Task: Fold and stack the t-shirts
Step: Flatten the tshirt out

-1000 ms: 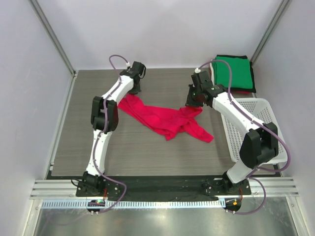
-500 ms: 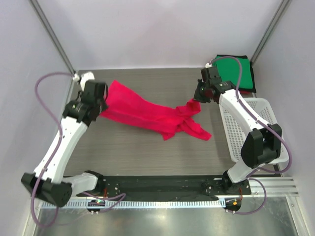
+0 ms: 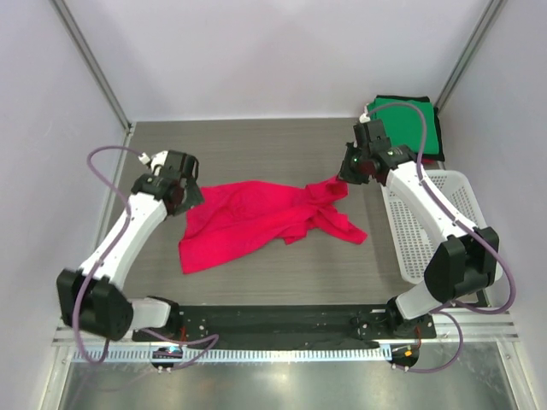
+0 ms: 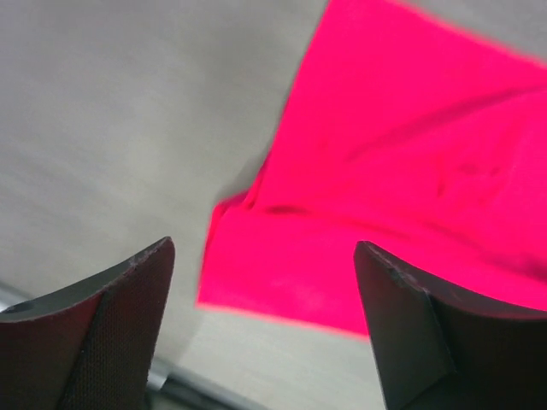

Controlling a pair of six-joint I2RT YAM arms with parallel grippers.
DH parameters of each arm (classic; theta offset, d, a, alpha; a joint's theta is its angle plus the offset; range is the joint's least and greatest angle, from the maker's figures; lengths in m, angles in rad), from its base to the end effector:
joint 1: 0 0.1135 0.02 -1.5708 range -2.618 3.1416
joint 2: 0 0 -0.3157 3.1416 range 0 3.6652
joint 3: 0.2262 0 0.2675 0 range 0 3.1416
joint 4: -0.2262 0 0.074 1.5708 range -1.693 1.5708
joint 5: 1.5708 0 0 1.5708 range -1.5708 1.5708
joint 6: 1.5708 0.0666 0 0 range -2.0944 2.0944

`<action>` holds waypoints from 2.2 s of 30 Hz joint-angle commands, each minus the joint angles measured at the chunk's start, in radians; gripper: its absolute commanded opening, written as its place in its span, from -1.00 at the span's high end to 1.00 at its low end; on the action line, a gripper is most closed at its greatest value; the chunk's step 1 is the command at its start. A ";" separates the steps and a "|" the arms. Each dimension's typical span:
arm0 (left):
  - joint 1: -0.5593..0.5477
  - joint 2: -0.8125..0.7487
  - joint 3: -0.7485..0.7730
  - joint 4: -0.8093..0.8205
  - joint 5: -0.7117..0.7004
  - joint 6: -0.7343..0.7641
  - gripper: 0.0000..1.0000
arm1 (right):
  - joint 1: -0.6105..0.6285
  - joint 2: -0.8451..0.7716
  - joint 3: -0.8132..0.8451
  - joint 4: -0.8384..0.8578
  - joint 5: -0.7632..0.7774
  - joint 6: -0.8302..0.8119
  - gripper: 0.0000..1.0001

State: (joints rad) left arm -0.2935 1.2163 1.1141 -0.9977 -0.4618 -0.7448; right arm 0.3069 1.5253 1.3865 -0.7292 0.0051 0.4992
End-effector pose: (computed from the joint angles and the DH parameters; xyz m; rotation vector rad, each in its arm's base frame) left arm 0.2350 -0.0400 0.3236 -0.6977 2.4082 0.2130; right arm 0.3461 0.1093 0.3449 0.2395 2.4590 0.3495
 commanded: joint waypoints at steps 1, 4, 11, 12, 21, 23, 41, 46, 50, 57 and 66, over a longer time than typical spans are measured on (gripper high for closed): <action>0.069 0.194 0.082 0.211 0.051 0.091 -0.69 | 0.003 -0.048 -0.010 0.005 -0.042 -0.013 0.98; 0.155 0.323 0.125 0.300 0.161 0.111 -0.50 | 0.003 -0.054 -0.015 0.005 -0.043 -0.025 0.98; 0.229 0.621 0.263 0.401 0.265 0.150 -0.41 | 0.003 -0.044 -0.020 0.007 -0.057 -0.045 0.98; 0.244 0.659 0.280 0.434 0.287 0.145 -0.39 | 0.003 -0.037 -0.018 0.007 -0.062 -0.047 0.98; 0.263 0.816 0.372 0.473 0.324 0.137 -0.23 | 0.003 -0.002 -0.015 0.013 -0.057 -0.065 0.98; 0.263 0.819 0.349 0.484 0.324 0.127 -0.19 | 0.003 0.002 -0.014 0.011 -0.054 -0.067 0.97; 0.263 0.620 0.438 0.326 0.312 0.102 1.00 | 0.000 0.006 0.196 -0.070 -0.040 -0.083 0.98; 0.263 0.438 0.679 0.173 0.293 0.105 1.00 | -0.002 0.038 0.614 -0.212 -0.030 -0.125 0.98; 0.263 0.262 0.825 0.090 0.269 0.105 0.99 | -0.002 -0.005 0.848 -0.259 -0.028 -0.152 0.97; 0.258 -0.133 0.834 0.080 0.250 0.148 1.00 | -0.002 -0.475 0.677 -0.047 -0.119 -0.160 0.98; 0.205 -0.462 0.786 0.099 0.132 0.145 1.00 | 0.000 -0.760 0.785 0.016 -0.073 -0.186 0.98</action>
State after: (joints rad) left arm -0.0708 0.7109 1.8919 -0.8764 -0.2729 -0.6201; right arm 0.3058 0.7162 2.0914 -0.7429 -0.0746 0.3443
